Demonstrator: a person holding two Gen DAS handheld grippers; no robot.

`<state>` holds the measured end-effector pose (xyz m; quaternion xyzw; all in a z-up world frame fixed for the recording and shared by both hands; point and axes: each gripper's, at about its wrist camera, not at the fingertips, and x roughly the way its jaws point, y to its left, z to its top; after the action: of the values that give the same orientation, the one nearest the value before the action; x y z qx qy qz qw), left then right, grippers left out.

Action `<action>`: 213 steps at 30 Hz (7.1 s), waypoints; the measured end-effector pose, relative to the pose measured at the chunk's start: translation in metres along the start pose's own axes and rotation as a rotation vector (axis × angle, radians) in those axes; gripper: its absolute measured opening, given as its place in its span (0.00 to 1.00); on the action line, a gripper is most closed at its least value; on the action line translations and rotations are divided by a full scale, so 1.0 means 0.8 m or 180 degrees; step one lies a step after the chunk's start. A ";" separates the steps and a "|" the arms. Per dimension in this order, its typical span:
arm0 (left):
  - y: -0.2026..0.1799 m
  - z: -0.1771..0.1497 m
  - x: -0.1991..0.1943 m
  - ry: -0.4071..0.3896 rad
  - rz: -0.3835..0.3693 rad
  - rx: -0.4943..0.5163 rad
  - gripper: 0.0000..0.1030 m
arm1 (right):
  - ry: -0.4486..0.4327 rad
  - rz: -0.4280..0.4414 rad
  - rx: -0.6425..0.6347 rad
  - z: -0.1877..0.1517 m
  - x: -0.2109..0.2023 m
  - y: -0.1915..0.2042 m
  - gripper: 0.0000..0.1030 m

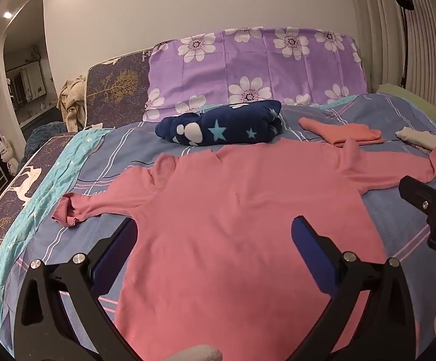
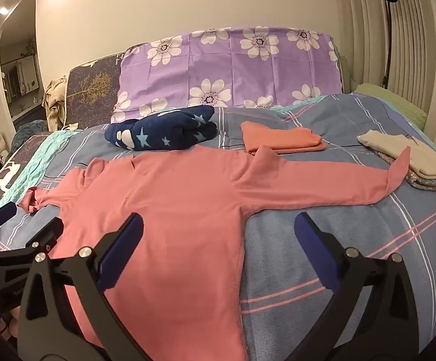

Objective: Fold small clothes

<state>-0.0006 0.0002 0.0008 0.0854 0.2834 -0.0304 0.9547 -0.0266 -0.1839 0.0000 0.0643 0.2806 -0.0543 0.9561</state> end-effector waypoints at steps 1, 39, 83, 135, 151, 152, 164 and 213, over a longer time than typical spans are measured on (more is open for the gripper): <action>0.000 0.000 -0.001 -0.0010 -0.0018 -0.0005 0.99 | -0.0004 -0.0004 0.0000 0.000 0.001 -0.001 0.98; 0.001 -0.013 0.013 0.0077 -0.0048 -0.0038 0.99 | -0.0045 -0.0078 -0.0129 -0.011 -0.002 0.011 0.98; 0.019 -0.034 0.035 0.0239 -0.0237 -0.0116 0.96 | -0.0052 -0.0139 -0.0157 -0.013 -0.002 0.010 0.98; 0.431 -0.072 0.240 0.1172 0.0960 -0.2239 0.11 | 0.0257 -0.0037 -0.0338 -0.027 0.044 0.021 0.71; 0.176 0.191 0.129 0.0419 -0.0750 -0.0395 0.01 | 0.0304 0.0252 -0.0504 -0.013 0.073 0.034 0.72; 0.148 0.199 0.126 0.0429 -0.0893 -0.0287 0.01 | 0.0328 0.0266 -0.0500 -0.012 0.076 0.031 0.72; -0.060 0.178 0.157 0.0754 -0.1720 0.0435 0.01 | 0.0602 0.0861 -0.0470 0.014 0.111 0.027 0.72; 0.190 -0.023 0.257 0.1009 -0.0073 -0.0579 0.58 | 0.0561 0.0901 0.0649 0.146 0.209 -0.044 0.02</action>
<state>0.1780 0.1512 -0.1046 -0.0008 0.4329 -0.0017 0.9014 0.1701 -0.2477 0.0035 0.2041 0.3445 0.0584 0.9145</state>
